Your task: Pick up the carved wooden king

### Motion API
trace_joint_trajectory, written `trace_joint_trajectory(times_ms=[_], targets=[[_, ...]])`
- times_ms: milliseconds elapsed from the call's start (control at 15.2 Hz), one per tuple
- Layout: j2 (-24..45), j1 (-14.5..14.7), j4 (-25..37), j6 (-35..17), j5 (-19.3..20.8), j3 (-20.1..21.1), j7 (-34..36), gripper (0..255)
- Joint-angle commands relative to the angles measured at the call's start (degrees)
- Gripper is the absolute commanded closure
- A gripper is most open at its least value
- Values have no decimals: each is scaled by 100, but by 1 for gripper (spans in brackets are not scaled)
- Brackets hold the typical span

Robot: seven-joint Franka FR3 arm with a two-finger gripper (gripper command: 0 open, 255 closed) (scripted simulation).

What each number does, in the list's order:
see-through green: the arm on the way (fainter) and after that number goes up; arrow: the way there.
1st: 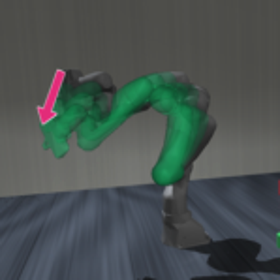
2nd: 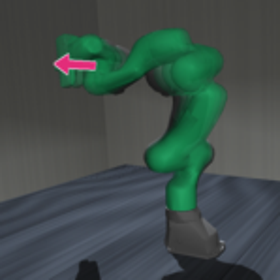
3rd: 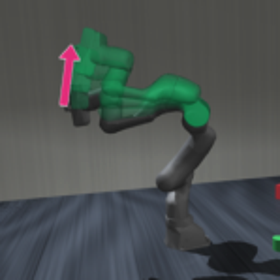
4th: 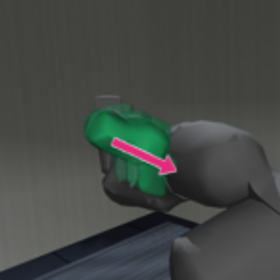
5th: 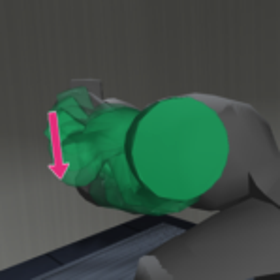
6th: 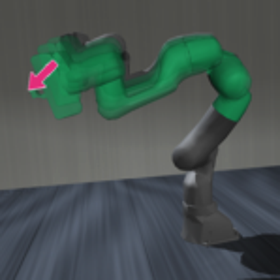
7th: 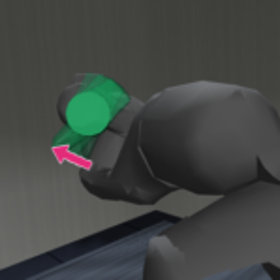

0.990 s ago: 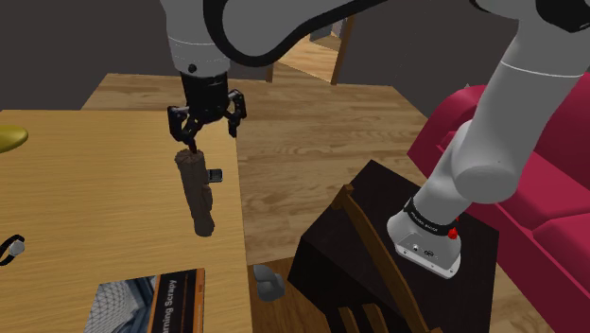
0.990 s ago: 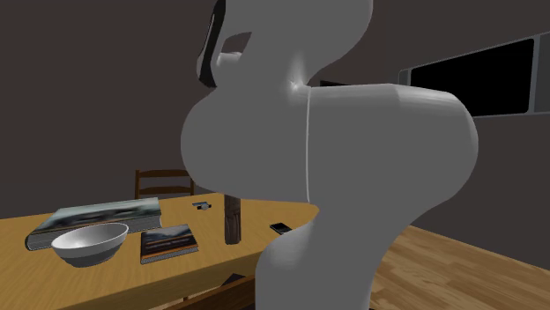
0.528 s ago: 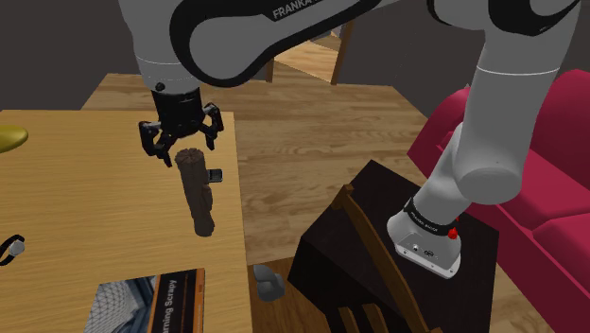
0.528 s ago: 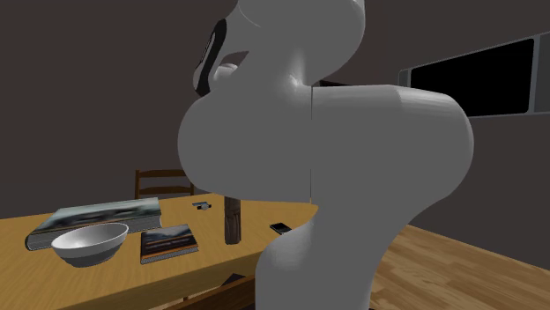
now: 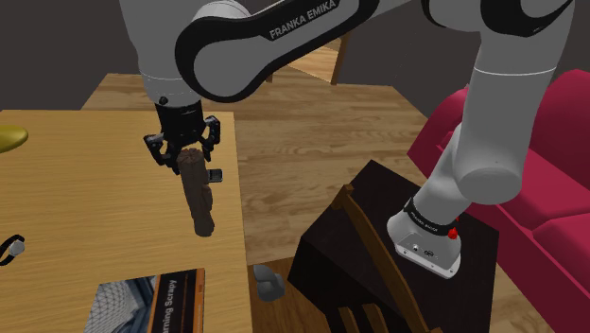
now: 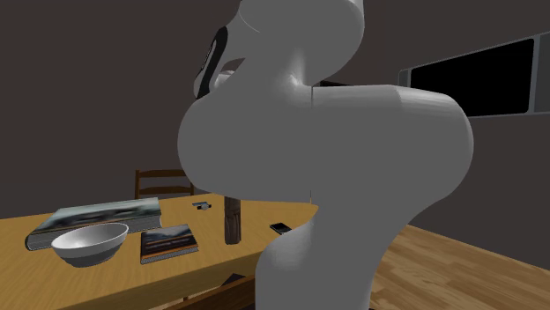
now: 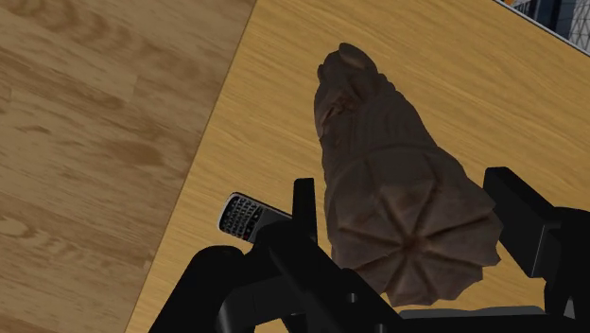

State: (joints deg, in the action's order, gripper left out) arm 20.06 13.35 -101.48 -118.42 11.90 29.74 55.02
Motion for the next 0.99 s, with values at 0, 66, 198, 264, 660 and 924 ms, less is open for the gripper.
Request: trace_joint_trajectory(times_ms=[0, 66, 198, 264, 660, 924], targets=[[6, 1, -1, -3, 2, -1, 2, 255], [7, 2, 1, -3, 2, -1, 2, 255], [5, 2, 0, -2, 1, -1, 2, 255], [4, 1, -3, -4, 1, -1, 1, 255], [-87, -14, 112, 189, -60, 25, -39, 255], [-189, -27, 292, 456, -131, 54, -87, 255]])
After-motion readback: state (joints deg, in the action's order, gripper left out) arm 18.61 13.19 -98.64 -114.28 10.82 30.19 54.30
